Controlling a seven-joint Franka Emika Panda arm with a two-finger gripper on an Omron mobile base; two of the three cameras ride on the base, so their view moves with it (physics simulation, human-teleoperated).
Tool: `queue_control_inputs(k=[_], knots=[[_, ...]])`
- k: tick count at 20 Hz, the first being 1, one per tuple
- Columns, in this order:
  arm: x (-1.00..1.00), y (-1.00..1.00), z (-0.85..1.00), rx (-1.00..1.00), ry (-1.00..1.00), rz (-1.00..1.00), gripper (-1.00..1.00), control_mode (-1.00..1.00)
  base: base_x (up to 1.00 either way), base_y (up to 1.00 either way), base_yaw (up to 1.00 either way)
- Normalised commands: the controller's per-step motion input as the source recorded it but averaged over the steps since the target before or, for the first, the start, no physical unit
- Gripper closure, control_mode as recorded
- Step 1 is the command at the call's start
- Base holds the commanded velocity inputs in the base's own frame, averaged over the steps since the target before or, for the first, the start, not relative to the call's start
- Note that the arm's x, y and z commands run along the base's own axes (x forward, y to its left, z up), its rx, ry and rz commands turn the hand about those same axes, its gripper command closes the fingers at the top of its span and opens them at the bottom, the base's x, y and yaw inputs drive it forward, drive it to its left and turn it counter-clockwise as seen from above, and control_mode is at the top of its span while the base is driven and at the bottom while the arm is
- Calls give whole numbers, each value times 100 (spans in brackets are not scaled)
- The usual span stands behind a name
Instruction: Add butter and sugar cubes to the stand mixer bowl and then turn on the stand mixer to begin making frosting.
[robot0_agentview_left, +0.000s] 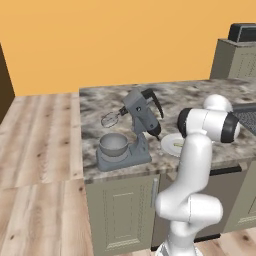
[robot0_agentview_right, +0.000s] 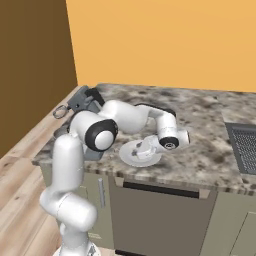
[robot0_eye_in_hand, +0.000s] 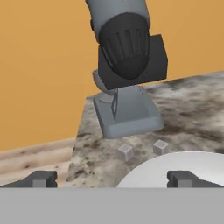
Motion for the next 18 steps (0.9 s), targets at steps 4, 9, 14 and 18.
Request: queue_control_inputs(k=[4,9,14,18], knots=[[16,11,-20,-10,0,-5,-100,-100,0,0,0],[19,2,-18,-9,0,-6,-100,-100,0,0,0],[25,0,-16,-6,0,-6,-100,-100,0,0,0],[26,0,-15,-5,0,-6,-100,-100,0,0,0]])
